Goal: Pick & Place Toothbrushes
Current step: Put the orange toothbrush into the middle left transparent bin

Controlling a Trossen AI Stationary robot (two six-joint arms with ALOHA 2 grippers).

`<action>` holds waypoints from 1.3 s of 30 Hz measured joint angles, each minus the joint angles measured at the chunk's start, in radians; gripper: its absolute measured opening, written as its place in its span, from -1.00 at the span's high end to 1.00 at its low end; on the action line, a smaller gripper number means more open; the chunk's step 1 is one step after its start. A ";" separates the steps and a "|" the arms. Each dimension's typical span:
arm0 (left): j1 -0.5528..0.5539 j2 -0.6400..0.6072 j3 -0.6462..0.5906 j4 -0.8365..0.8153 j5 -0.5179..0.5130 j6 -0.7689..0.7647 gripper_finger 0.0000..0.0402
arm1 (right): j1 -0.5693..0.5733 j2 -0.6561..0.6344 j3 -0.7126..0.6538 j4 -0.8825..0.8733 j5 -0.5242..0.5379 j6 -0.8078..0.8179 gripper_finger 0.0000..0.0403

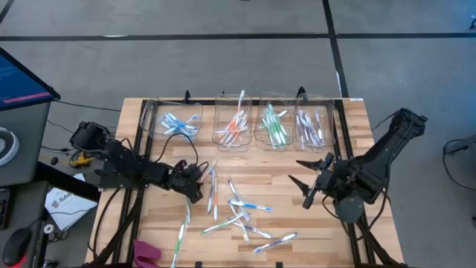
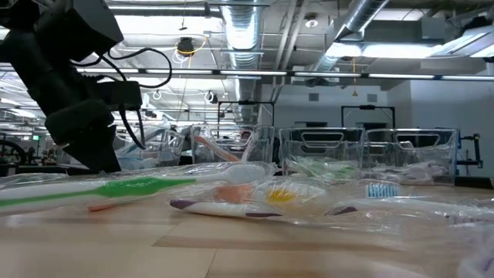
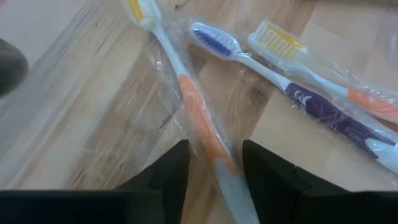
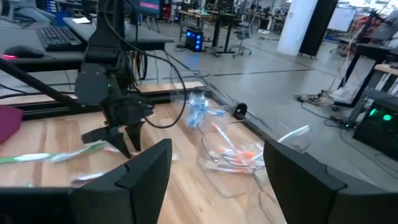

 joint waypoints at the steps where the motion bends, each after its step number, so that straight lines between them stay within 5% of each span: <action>1: 0.000 0.000 0.000 -0.001 -0.001 -0.001 0.34 | -0.001 0.008 0.000 0.001 -0.006 0.004 -0.24; 9: 0.000 0.000 -0.001 -0.002 -0.003 -0.046 0.92 | -0.001 0.136 0.000 0.005 -0.033 0.003 -0.24; 18: -0.002 -0.010 -0.002 -0.001 -0.021 -0.074 0.93 | -0.003 0.238 0.002 0.001 -0.025 -0.113 -0.24; 27: 0.010 -0.141 -0.007 -0.021 -0.100 -0.053 0.93 | 0.117 0.057 0.064 -0.053 0.129 -0.281 -0.24; 33: 0.041 -0.266 -0.005 -0.013 -0.159 0.032 0.93 | 0.177 -0.064 0.065 -0.250 0.193 -0.063 -0.24; 39: 0.046 -0.354 -0.004 -0.011 -0.216 0.081 0.93 | 0.142 -0.072 0.064 -0.676 0.207 0.501 -0.24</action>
